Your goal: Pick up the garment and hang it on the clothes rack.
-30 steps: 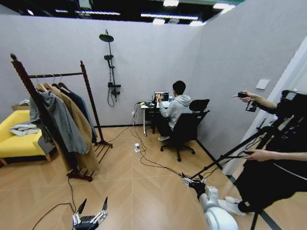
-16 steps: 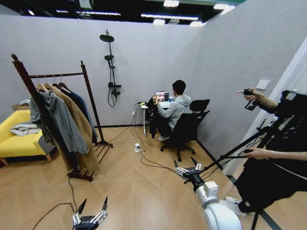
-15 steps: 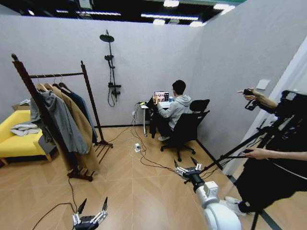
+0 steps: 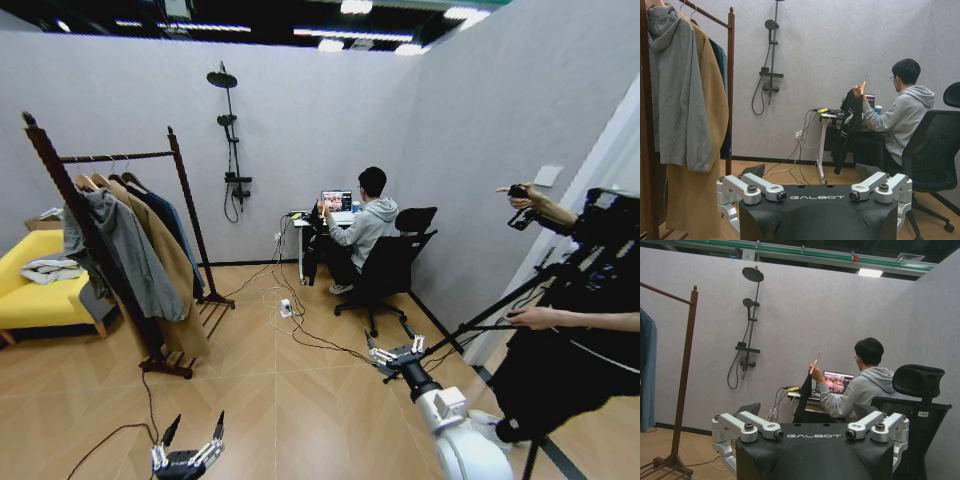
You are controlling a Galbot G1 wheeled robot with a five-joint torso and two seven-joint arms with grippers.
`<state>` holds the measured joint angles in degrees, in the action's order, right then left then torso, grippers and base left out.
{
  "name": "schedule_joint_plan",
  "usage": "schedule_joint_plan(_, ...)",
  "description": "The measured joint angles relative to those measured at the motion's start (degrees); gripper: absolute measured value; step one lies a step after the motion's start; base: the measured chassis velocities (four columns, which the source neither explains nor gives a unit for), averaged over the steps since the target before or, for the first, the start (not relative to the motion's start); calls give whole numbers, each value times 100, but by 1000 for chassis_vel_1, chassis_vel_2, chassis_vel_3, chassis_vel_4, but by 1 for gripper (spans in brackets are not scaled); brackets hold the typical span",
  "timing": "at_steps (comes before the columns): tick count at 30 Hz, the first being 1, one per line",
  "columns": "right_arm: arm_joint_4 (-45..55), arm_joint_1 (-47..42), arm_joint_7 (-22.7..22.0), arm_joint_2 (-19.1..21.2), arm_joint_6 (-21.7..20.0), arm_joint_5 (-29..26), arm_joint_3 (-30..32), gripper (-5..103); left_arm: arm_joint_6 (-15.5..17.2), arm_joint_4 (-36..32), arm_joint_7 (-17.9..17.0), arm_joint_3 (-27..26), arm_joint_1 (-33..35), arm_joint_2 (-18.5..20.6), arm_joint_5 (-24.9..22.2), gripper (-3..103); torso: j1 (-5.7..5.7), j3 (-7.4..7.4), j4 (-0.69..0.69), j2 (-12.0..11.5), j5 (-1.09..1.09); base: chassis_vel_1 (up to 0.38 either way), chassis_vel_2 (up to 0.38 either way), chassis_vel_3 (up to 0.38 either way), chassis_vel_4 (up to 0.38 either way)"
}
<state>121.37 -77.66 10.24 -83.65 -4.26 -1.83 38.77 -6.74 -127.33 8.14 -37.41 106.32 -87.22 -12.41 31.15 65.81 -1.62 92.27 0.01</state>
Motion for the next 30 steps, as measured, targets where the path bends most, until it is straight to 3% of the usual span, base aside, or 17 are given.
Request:
schedule_joint_plan(7, 87, -52, -409, -181, -169, -138, -83, 100, 0, 0, 0, 0, 0, 0, 0, 100, 0, 0, 0, 0, -1, 0, 0, 0, 0)
schedule_joint_plan(12, 257, -207, -452, -201, -424, -529, -31, 100, 0, 0, 0, 0, 0, 0, 0, 100, 0, 0, 0, 0, -1, 0, 0, 0, 0)
schedule_joint_plan(21, 178, -278, -371, -267, -300, -435, -19, 100, 0, 0, 0, 0, 1, 0, 0, 100, -2, -1, 0, 2, -1, -49, 37, 51, -46)
schedule_joint_plan(30, 149, -276, -315, -301, -280, -340, -53, 100, 0, 0, 0, 0, 0, 0, 0, 100, 1, 1, 2, 0, 1, -192, 192, 196, -197)
